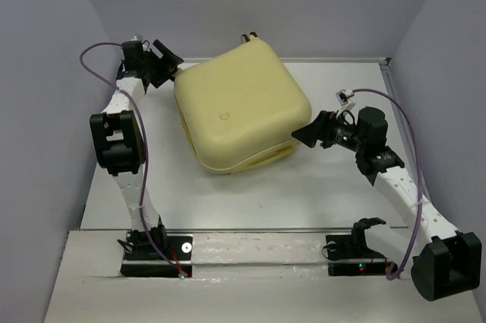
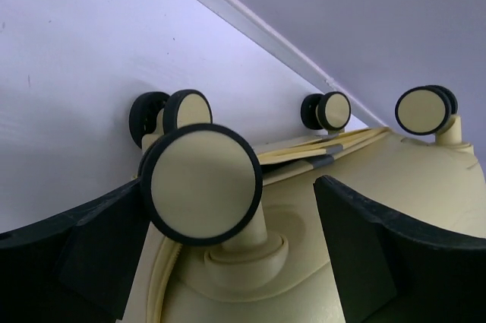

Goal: Pack the luggage

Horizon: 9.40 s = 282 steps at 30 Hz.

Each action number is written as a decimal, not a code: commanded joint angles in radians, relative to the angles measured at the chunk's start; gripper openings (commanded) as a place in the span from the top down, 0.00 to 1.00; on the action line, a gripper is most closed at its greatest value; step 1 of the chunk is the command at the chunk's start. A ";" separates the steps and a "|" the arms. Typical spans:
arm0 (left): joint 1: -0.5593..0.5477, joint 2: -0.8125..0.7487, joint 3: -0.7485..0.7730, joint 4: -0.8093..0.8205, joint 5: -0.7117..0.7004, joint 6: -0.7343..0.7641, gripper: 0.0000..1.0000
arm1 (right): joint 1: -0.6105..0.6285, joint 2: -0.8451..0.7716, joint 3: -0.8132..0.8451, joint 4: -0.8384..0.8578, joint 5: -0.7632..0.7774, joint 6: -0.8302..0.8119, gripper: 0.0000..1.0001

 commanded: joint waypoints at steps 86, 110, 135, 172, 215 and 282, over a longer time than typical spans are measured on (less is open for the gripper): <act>0.030 -0.768 -0.459 0.218 -0.241 -0.060 0.01 | 0.041 -0.198 -0.234 0.019 0.466 -0.032 0.81; -0.142 -1.815 -1.534 0.121 -0.104 -0.278 0.59 | -0.071 0.250 -0.322 0.695 0.241 -0.191 0.45; -0.278 -1.749 -1.547 0.087 -0.251 -0.191 0.72 | -0.071 0.287 -0.285 0.840 0.017 -0.299 0.78; -0.721 -1.611 -1.534 0.164 -0.551 -0.232 0.83 | -0.080 0.391 -0.322 0.929 0.117 -0.208 0.93; -0.836 -1.482 -1.605 0.555 -0.482 -0.295 0.33 | 0.727 0.005 -0.211 -0.032 0.753 -0.104 0.93; -1.241 -0.710 -1.297 0.762 -1.172 -0.571 0.76 | 0.682 -0.115 -0.325 0.162 0.531 -0.001 0.93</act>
